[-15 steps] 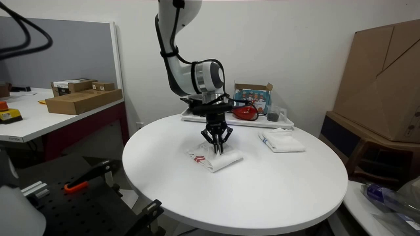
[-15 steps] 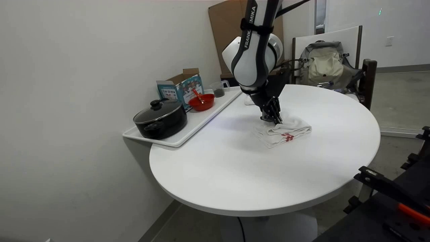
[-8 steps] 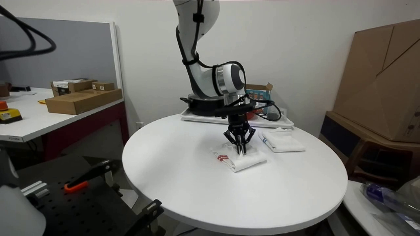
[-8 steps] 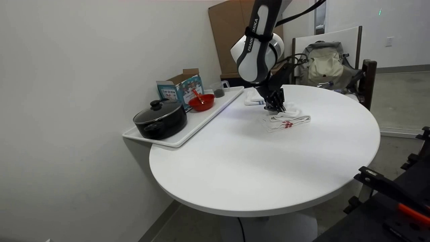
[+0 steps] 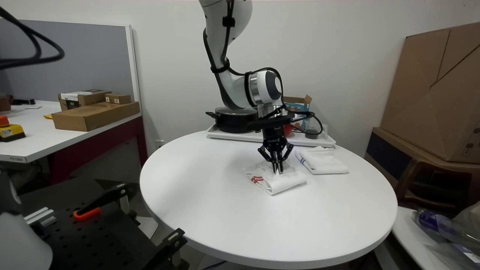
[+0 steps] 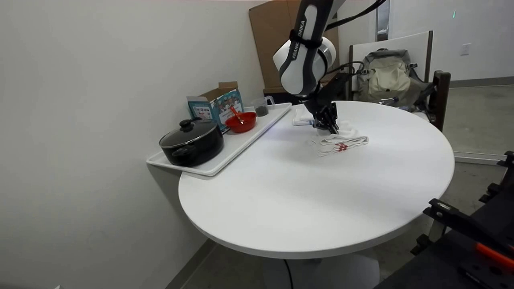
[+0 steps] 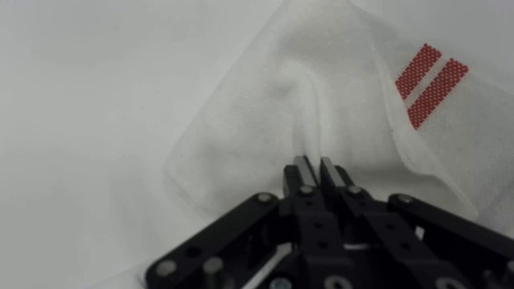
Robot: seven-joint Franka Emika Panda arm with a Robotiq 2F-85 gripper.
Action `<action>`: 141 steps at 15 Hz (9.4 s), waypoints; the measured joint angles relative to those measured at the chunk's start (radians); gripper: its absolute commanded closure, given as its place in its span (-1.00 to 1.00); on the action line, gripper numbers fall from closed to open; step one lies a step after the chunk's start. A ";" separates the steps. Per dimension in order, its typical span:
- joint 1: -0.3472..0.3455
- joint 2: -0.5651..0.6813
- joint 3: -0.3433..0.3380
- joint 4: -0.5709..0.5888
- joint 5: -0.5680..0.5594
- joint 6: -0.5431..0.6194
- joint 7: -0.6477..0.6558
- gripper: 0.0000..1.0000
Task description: Use the red and white towel to wipe the tabletop
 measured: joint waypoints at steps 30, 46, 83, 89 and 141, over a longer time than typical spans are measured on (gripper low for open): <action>0.341 -0.021 0.257 -0.050 -0.068 -0.032 -0.106 0.83; 0.017 -0.328 0.115 -0.629 -0.598 0.226 -0.254 0.84; 0.077 -0.327 0.267 -0.708 -0.489 0.137 -0.244 0.83; 0.181 -0.249 0.279 -0.543 -0.497 0.083 -0.163 0.82; 0.071 -0.270 0.262 -0.638 -0.638 0.022 -0.051 0.83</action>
